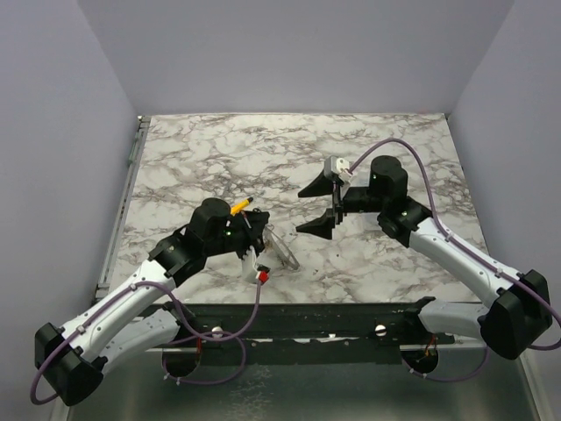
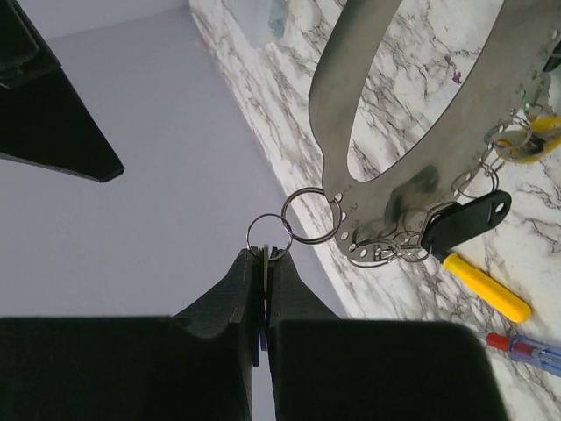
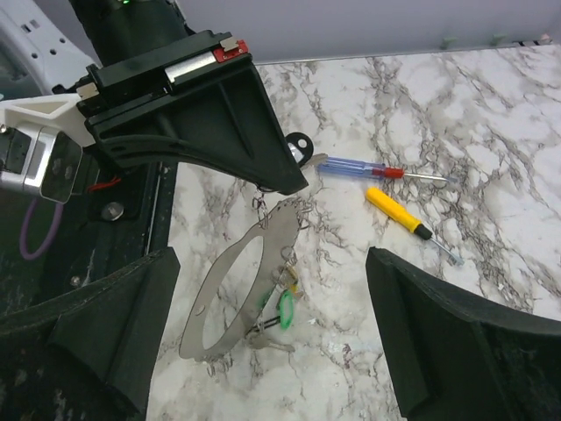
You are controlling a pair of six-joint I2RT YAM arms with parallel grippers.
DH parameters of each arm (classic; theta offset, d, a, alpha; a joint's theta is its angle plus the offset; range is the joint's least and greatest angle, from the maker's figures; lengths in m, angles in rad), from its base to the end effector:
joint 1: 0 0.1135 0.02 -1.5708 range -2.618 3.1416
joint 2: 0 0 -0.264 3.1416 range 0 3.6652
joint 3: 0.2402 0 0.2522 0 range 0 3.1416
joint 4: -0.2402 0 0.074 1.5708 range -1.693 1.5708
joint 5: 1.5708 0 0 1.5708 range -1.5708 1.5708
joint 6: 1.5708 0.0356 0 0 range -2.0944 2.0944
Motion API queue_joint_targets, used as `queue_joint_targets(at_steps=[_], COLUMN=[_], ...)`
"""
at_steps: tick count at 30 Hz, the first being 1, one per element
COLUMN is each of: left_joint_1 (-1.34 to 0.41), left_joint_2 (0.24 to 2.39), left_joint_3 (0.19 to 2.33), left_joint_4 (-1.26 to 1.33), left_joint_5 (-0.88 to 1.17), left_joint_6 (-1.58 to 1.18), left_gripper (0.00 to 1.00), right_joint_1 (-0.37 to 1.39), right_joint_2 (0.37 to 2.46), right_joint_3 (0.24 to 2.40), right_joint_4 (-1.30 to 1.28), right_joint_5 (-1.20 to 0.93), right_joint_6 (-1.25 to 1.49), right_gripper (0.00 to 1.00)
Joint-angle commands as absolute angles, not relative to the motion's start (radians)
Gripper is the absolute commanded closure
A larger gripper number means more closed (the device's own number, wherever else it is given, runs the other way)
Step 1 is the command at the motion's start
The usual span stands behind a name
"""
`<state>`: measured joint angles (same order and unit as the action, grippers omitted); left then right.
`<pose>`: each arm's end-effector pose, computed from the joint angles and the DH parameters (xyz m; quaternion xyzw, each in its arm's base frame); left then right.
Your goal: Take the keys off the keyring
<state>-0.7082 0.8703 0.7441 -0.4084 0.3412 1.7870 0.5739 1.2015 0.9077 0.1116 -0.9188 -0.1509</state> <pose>0.1388 -0.1345 0.2892 0.8385 0.1922 0.1241 0.4945 0.2119 0.1707 0.3289 -0.5095 0.5435 0.4536 0.4892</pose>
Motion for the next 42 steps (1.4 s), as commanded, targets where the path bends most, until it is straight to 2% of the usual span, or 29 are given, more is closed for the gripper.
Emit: queue_joint_targets(at_steps=[1,5,13,17,28,34,39,42], left_joint_1=[-0.713,-0.717,-0.743,-0.758,-0.781,-0.787,-0.796,-0.800], left_joint_2=[0.809,0.796,0.848,0.862,0.902,0.929,0.939,0.944], left_joint_3=[0.676,0.645,0.694,0.704,0.751,0.787,0.803,0.810], left_joint_4=[-0.286,-0.214,-0.207,-0.207,-0.207,-0.220,-0.237,-0.247], left_joint_5=[0.424,0.456,0.439,0.435,0.417,0.405,0.400,0.395], left_joint_6=[1.927,1.959,1.934,1.918,1.832,1.791,1.778,1.773], left_gripper=[1.00,1.00,1.00,1.00,1.00,1.00,1.00,1.00], right_joint_1=[0.574,0.576,0.652,0.671,0.682,0.686,0.686,0.686], right_joint_2=[1.214,1.235,1.272,1.267,1.302,1.304,1.302,1.301], right_joint_3=[0.885,0.871,0.829,0.806,0.775,0.770,0.765,0.764], right_joint_4=[0.127,0.132,0.208,0.274,0.326,0.333,0.352,0.354], right_joint_5=[-0.975,-0.990,-0.919,-0.858,-0.855,-0.867,-0.862,-0.863], right_joint_6=[-0.237,-0.260,-0.268,-0.255,-0.257,-0.265,-0.262,-0.261], right_gripper=[0.00,0.04,0.38,0.47,0.56,0.58,0.63,0.71])
